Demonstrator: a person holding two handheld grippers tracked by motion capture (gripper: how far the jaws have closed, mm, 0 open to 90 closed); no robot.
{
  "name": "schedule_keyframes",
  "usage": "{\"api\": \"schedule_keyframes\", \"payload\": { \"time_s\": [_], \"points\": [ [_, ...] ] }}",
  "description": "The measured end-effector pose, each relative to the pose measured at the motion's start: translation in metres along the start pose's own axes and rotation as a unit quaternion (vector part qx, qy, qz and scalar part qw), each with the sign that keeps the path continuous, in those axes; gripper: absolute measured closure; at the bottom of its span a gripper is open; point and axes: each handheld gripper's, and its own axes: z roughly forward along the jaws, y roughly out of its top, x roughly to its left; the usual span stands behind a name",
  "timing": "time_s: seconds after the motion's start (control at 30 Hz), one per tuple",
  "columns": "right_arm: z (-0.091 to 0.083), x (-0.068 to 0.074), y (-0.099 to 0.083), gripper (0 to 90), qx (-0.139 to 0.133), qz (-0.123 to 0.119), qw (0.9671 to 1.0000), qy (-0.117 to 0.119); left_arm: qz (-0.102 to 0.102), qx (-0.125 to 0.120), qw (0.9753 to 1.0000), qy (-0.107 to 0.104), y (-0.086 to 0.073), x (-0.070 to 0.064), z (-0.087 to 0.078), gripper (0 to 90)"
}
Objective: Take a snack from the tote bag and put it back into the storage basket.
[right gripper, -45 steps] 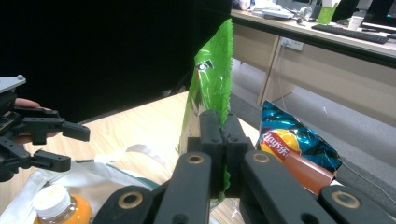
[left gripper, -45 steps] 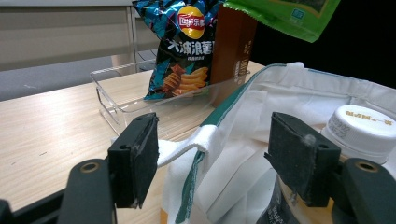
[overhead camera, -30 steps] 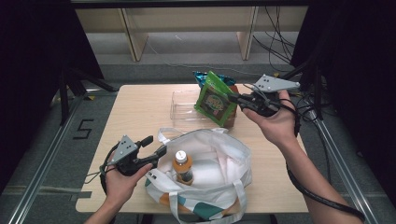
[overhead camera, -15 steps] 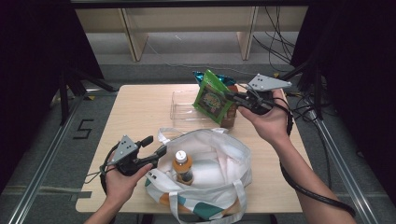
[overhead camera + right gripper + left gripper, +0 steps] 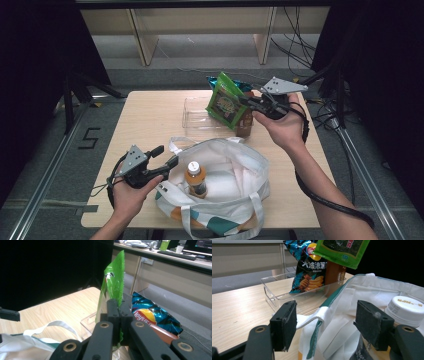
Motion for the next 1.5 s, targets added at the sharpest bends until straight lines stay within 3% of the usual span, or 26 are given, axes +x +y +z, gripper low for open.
{"api": "schedule_keyframes", "payload": {
  "time_s": [0.23, 0.63, 0.73, 0.77, 0.93, 1.27, 1.37, 1.5],
  "points": [
    [0.007, -0.004, -0.006, 90.0, -0.002, 0.01, 0.9999, -0.011, 0.0, 0.003, 1.0, 0.003, 0.001, 0.0, -0.001, 33.0],
    [0.017, -0.008, -0.015, 90.0, 0.003, 0.006, 0.9999, -0.016, 0.0, 0.003, 1.0, 0.002, 0.0, 0.0, -0.001, 33.0],
    [0.021, -0.011, -0.017, 90.0, -0.005, -0.008, 0.9997, -0.021, 0.0, 0.005, 1.0, 0.002, 0.0, 0.0, -0.001, 33.0],
    [0.021, -0.009, -0.017, 90.0, 0.005, 0.001, 0.9998, -0.021, 0.0, 0.004, 1.0, 0.002, 0.0, 0.0, -0.001, 33.0],
    [0.027, -0.01, -0.018, 90.0, -0.002, -0.01, 0.9995, -0.029, 0.0, 0.004, 1.0, 0.002, 0.0, 0.001, -0.001, 33.0],
    [0.036, -0.011, -0.02, 90.0, 0.006, 0.002, 0.9995, -0.032, -0.001, 0.005, 1.0, 0.002, 0.0, 0.001, -0.001, 33.0],
    [0.04, -0.012, -0.02, 90.0, 0.001, -0.01, 0.9989, -0.045, -0.001, 0.005, 1.0, 0.002, 0.0, 0.001, -0.001, 33.0],
    [0.043, -0.011, -0.02, 90.0, 0.006, -0.001, 0.9992, -0.038, -0.002, 0.0, 1.0, -0.002, 0.0, 0.001, 0.0, 33.0]
  ]
}}
